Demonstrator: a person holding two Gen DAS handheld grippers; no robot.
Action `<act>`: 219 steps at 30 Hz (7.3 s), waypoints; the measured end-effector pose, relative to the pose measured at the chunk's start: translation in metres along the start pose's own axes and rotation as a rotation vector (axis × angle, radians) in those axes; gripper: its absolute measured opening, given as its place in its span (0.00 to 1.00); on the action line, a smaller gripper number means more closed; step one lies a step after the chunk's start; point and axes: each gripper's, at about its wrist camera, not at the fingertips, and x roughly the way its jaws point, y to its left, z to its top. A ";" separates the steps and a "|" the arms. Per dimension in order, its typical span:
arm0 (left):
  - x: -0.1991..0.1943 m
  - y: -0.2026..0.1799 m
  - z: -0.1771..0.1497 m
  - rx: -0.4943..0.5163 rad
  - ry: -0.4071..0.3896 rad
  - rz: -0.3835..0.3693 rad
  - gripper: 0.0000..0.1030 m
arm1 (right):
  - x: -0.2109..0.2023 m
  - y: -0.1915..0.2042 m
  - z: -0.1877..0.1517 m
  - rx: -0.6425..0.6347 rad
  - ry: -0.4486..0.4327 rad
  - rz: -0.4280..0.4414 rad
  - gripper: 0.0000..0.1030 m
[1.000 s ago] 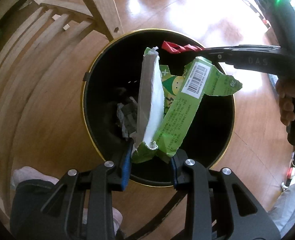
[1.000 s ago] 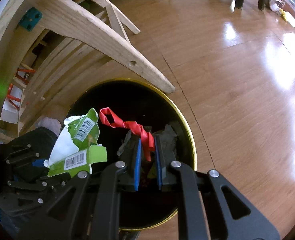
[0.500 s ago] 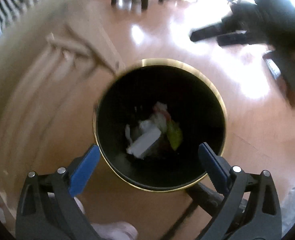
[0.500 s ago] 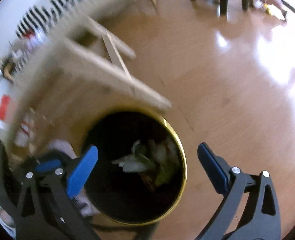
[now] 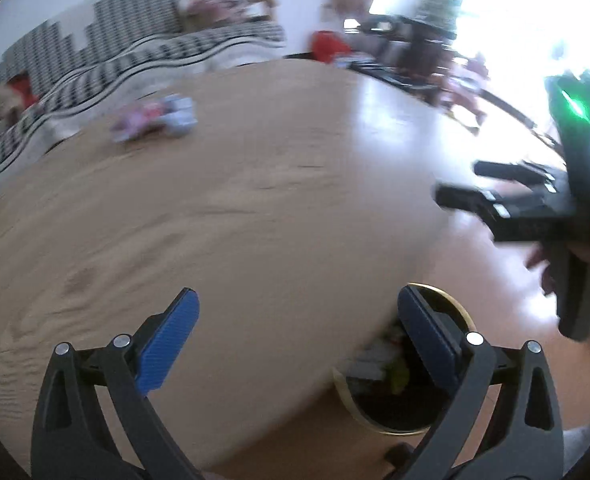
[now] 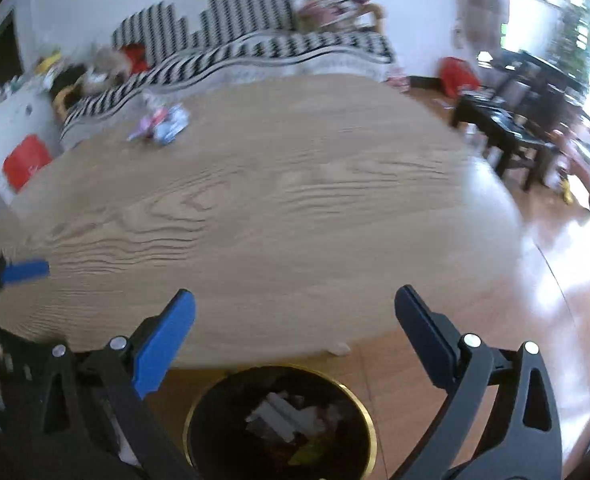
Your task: Collect trash
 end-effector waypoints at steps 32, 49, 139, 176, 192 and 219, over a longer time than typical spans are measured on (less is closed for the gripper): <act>0.098 0.202 0.092 -0.070 0.175 0.099 0.94 | 0.187 0.160 0.164 -0.198 0.222 0.039 0.95; 0.150 0.213 0.173 0.058 0.152 0.032 0.27 | 0.226 0.156 0.220 -0.171 0.187 0.028 0.29; 0.074 -0.139 -0.106 -0.055 0.351 -0.332 0.94 | -0.013 -0.078 -0.181 0.422 0.347 0.028 0.94; -0.060 0.207 0.017 -0.401 -0.066 0.227 0.94 | 0.027 0.198 0.112 -0.026 -0.043 0.054 0.94; -0.010 0.230 0.002 -0.468 -0.021 0.354 0.94 | 0.085 0.201 0.115 -0.089 -0.001 0.055 0.94; -0.013 0.246 -0.016 -0.487 0.002 0.375 0.94 | 0.095 0.208 0.101 -0.058 0.023 0.009 0.94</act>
